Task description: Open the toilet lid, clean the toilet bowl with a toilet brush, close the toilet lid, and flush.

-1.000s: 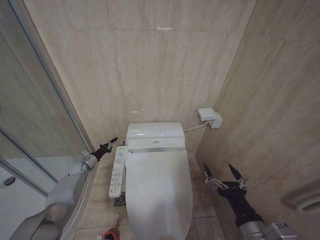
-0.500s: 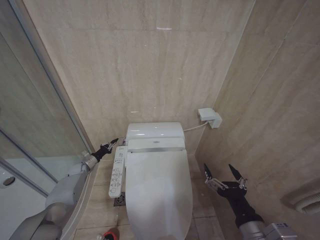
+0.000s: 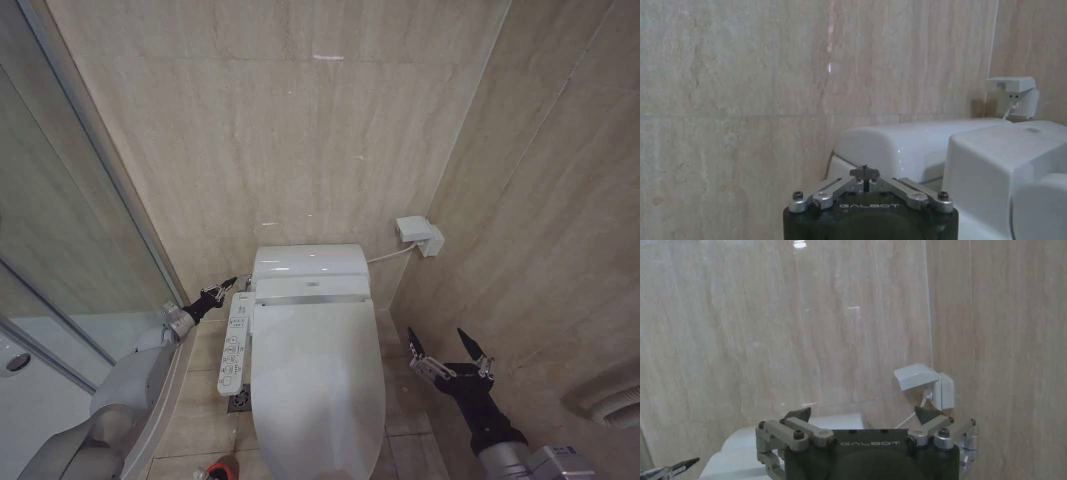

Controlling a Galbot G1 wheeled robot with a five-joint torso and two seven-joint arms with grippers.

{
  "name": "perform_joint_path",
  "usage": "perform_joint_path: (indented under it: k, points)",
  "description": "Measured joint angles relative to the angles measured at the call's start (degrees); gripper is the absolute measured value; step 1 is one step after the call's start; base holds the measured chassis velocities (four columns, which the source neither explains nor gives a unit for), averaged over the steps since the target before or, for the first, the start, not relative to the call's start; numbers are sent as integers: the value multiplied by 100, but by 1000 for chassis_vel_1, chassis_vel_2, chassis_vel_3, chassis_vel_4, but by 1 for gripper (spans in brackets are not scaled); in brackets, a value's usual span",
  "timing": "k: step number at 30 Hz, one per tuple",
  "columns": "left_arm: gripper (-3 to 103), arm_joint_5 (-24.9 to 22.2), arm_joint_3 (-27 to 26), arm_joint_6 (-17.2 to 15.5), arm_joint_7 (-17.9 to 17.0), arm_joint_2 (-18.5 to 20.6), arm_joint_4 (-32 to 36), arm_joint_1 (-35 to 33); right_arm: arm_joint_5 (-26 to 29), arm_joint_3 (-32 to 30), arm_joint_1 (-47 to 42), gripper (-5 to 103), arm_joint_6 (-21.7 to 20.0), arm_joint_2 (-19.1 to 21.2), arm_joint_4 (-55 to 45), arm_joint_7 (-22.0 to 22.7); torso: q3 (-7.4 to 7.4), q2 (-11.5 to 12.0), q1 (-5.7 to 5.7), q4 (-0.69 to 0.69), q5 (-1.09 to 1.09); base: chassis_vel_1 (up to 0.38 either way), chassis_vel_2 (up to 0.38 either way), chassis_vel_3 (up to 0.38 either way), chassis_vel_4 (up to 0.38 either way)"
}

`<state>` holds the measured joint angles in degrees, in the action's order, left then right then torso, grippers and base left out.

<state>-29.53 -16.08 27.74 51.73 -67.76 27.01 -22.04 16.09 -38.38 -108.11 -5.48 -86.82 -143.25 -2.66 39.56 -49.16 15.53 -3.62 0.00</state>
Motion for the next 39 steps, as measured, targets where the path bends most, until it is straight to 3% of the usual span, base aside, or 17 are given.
perform_joint_path:
  k: [13, 21, 39]
  points:
    - [0, 11, -19, 3, 37, -12, -38, 7, 0, 0, 0, 100, 0, 0, 0, 0, 0, 0, 1, -1, 1, -20, 13, 21, -17]
    - [0, 164, -162, -27, 498, -5, -319, 53, 0, 0, 0, 100, 0, 0, 0, 0, 0, 0, 0, 0, 0, 0, 0, 0, 0]
    - [0, 276, -261, -14, 514, 12, -530, 76, 0, 0, 0, 100, 0, 0, 0, 0, 0, 0, 0, 0, 0, 0, 0, 0, 0]
